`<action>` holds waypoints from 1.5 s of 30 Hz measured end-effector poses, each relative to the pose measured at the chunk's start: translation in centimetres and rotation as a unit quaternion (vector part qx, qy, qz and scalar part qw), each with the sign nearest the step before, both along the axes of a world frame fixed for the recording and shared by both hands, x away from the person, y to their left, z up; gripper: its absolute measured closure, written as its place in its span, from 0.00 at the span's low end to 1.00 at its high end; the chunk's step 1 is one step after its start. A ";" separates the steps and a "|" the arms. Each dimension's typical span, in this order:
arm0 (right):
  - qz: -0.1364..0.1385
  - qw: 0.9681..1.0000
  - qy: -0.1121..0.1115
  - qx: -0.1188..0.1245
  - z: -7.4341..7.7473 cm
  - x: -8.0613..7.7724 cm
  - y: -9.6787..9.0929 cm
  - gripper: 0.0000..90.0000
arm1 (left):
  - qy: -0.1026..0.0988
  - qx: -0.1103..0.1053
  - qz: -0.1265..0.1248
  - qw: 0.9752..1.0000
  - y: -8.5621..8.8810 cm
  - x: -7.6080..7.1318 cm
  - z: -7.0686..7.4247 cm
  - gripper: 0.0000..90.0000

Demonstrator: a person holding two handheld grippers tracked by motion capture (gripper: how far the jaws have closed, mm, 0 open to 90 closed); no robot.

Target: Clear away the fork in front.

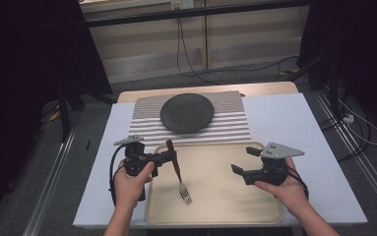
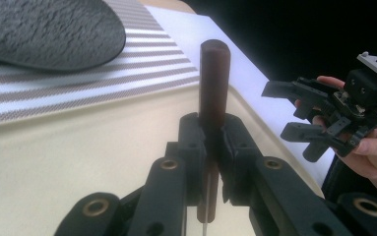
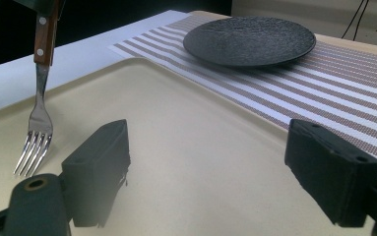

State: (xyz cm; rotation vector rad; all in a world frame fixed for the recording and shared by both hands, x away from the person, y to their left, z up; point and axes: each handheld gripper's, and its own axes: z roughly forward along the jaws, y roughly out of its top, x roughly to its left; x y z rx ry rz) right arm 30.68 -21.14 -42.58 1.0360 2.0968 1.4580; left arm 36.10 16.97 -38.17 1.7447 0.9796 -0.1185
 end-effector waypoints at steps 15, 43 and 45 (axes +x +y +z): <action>-0.009 1.000 0.004 0.003 -0.4 -0.5 -1.4 0.18 | -0.015 0.078 0.036 0.996 0.1 1.2 -2.9 0.80; -0.017 1.000 0.007 0.008 -0.5 -1.0 -2.9 0.18 | -0.020 0.161 0.044 0.986 0.1 3.5 -6.3 0.65; -0.019 1.000 0.008 0.007 -0.5 -1.1 -3.0 0.18 | -0.021 0.160 0.047 0.986 0.2 3.4 -6.1 0.64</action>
